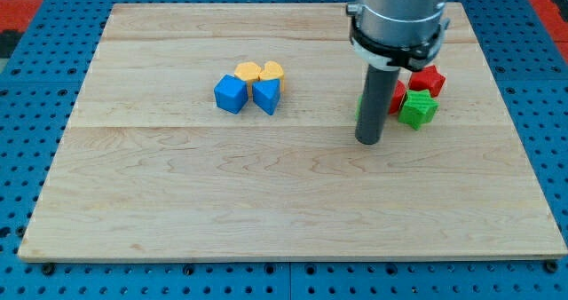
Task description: Push the red star towards the yellow heart
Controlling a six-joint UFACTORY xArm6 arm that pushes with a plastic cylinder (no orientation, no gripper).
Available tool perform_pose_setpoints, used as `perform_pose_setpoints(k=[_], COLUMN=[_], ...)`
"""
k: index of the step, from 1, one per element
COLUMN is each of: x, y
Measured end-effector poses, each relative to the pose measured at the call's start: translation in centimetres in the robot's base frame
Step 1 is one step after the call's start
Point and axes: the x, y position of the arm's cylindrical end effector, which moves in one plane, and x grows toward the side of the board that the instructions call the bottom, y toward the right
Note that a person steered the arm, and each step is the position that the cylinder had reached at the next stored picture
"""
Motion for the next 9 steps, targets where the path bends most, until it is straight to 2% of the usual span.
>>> perform_pose_setpoints(k=[2, 3, 5, 6, 9], x=[-0.5, -2.7, -10.7, -12.5, -13.9], y=[8.5, 12.4, 9.3, 6.6, -6.5])
